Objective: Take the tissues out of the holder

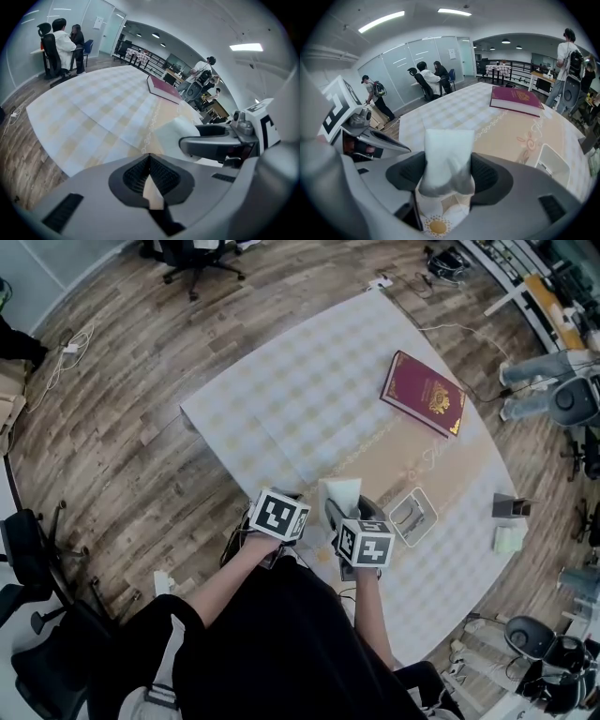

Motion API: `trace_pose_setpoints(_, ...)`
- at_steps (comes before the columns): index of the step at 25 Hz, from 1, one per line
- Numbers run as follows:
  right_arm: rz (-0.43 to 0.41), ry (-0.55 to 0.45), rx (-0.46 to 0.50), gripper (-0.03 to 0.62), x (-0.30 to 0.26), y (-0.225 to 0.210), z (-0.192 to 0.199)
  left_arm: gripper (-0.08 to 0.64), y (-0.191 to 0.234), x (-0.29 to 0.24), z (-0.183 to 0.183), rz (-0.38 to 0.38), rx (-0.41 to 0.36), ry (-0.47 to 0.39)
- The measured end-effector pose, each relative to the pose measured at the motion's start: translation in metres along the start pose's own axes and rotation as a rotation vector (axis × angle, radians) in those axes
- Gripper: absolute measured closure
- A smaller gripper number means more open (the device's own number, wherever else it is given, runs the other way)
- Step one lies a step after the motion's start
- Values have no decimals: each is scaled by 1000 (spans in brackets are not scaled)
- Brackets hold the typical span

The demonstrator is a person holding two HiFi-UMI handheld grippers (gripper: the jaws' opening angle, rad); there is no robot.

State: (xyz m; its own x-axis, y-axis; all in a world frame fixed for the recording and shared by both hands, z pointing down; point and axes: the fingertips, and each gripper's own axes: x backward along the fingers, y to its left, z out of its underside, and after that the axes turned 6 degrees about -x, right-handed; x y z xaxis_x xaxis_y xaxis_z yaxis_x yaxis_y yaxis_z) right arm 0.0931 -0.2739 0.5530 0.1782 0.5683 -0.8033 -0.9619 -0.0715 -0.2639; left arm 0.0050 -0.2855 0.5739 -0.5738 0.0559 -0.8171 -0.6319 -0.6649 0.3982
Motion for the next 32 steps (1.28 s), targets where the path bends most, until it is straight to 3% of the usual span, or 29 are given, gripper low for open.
trace_pose_setpoints(23, 95, -17, -4, 275, -78, 9, -103, 560, 73, -9, -47, 89, -31, -23)
trace_pose_setpoints(32, 100, 1, 30, 273, -118, 20, -143, 560, 97, -4, -51, 102, 4, 2)
